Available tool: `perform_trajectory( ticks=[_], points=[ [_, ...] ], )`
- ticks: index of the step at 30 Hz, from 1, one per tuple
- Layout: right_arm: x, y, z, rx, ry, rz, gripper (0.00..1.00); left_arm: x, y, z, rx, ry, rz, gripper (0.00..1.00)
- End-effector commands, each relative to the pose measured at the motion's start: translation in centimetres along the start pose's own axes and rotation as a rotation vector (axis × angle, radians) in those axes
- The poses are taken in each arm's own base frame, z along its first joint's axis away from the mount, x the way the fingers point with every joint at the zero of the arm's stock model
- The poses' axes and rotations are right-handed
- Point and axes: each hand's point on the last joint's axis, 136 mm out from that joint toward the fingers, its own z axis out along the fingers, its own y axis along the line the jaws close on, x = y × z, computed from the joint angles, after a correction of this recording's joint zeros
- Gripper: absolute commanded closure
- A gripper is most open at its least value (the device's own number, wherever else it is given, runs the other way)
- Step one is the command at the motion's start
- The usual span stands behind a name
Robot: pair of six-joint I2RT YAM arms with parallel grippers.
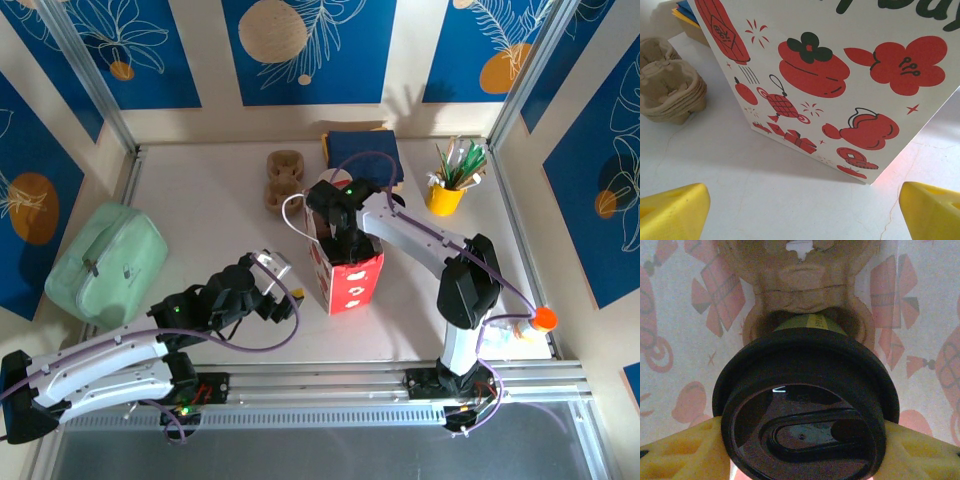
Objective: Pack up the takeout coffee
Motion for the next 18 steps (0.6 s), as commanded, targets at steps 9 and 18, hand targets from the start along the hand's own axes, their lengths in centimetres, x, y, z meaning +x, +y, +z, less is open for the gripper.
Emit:
perform_trajectory(
  ticks=[9,18],
  points=[
    [0.45,0.11,2.15,-0.005,0.071,-0.003,0.41,0.28,0.04,-0.04,-0.005,0.007,-0.007,0.03],
    [0.42,-0.09,2.21,-0.004,0.074,0.002,0.40,-0.18,-0.15,0.13,-0.001,0.005,0.000,0.03]
  ],
)
